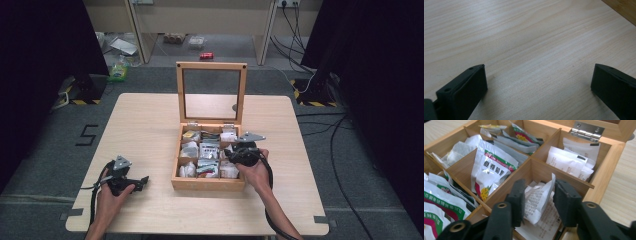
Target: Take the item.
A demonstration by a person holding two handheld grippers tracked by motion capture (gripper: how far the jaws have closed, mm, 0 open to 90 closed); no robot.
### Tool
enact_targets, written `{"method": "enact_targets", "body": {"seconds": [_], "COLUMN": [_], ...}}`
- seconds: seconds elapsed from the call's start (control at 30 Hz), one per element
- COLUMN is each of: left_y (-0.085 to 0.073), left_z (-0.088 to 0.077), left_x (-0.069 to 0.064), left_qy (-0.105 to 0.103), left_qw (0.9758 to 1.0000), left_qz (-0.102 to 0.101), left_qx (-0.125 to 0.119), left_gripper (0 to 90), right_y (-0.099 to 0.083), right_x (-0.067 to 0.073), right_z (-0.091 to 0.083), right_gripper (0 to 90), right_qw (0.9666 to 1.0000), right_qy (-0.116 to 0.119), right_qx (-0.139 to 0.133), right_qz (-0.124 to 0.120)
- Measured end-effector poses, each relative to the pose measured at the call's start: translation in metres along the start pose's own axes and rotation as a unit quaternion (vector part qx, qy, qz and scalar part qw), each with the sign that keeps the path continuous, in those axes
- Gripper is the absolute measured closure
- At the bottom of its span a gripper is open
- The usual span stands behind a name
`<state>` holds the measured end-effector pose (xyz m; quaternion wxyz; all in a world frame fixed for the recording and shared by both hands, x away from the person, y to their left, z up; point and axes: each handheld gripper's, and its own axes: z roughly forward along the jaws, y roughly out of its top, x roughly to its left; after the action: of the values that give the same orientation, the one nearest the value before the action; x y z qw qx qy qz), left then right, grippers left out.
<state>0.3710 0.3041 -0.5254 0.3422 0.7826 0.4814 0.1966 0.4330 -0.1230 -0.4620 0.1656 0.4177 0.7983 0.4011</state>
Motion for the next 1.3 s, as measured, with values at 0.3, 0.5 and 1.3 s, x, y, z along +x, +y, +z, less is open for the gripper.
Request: {"method": "enact_targets", "body": {"seconds": [0.3, 0.5, 1.3], "left_y": [0.0, 0.0, 0.0], "left_z": [0.0, 0.0, 0.0], "left_x": [0.0, 0.0, 0.0], "left_qy": [0.0, 0.0, 0.0], "left_qw": [1.0, 1.0, 1.0], "left_qz": [0.0, 0.0, 0.0], "left_qx": [0.0, 0.0, 0.0], "left_gripper": [0.0, 0.0, 0.0], "right_y": [0.0, -0.002, 0.013], "right_x": [0.002, 0.004, -0.013], "right_z": [-0.002, -0.004, -0.043], "right_gripper": [82.9, 85.7, 86.3], "right_qw": [0.9994, 0.9989, 0.9932], "right_qy": [0.028, 0.036, 0.046], "right_qx": [-0.02, -0.03, -0.103], "right_qz": [-0.003, -0.004, 0.028]}}
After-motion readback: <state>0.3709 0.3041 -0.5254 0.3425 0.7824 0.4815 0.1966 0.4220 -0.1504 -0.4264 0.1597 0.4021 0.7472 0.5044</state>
